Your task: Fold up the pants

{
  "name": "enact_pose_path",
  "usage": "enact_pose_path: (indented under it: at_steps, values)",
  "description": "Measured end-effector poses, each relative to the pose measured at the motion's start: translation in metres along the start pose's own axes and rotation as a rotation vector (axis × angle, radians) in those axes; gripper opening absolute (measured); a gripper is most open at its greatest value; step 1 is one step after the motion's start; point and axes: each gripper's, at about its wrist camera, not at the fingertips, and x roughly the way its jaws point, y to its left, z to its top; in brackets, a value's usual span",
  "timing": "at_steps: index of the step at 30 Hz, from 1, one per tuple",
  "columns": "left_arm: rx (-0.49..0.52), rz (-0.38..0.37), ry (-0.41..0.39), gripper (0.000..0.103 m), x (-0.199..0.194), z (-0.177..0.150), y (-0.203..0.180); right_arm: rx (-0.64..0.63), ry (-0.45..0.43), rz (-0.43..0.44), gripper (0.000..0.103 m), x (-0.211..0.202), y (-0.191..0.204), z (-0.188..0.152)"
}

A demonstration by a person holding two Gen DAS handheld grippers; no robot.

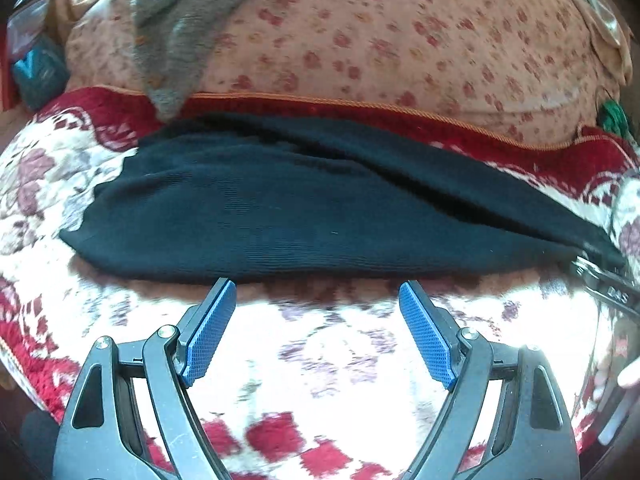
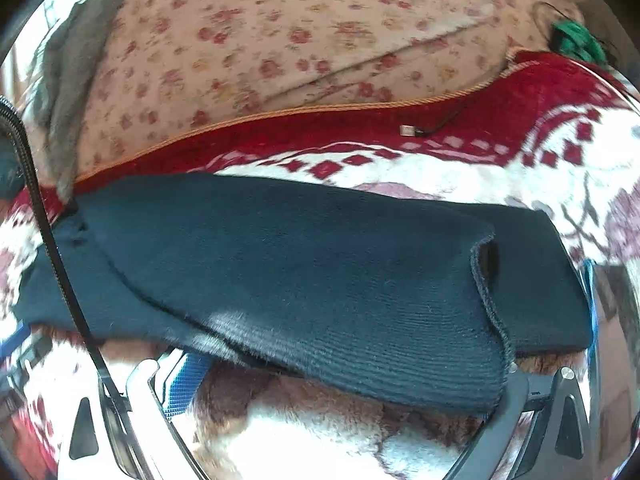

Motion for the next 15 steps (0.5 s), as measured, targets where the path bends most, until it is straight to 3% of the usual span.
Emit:
enact_pose_path:
  at_steps: [6,10,15]
  values:
    - [-0.024,0.025,-0.028,0.085,-0.012,0.0,0.014,0.039,-0.031,0.073,0.088,-0.025,0.003,-0.016]
    - [-0.032,0.029,-0.04,0.085,-0.018,0.0,0.016,-0.007,-0.022,0.137,0.084,-0.038,0.016,-0.022]
    - [-0.033,0.031,-0.054,0.085,-0.024,0.001,0.015,-0.071,-0.052,0.159,0.084,-0.053,0.032,-0.028]
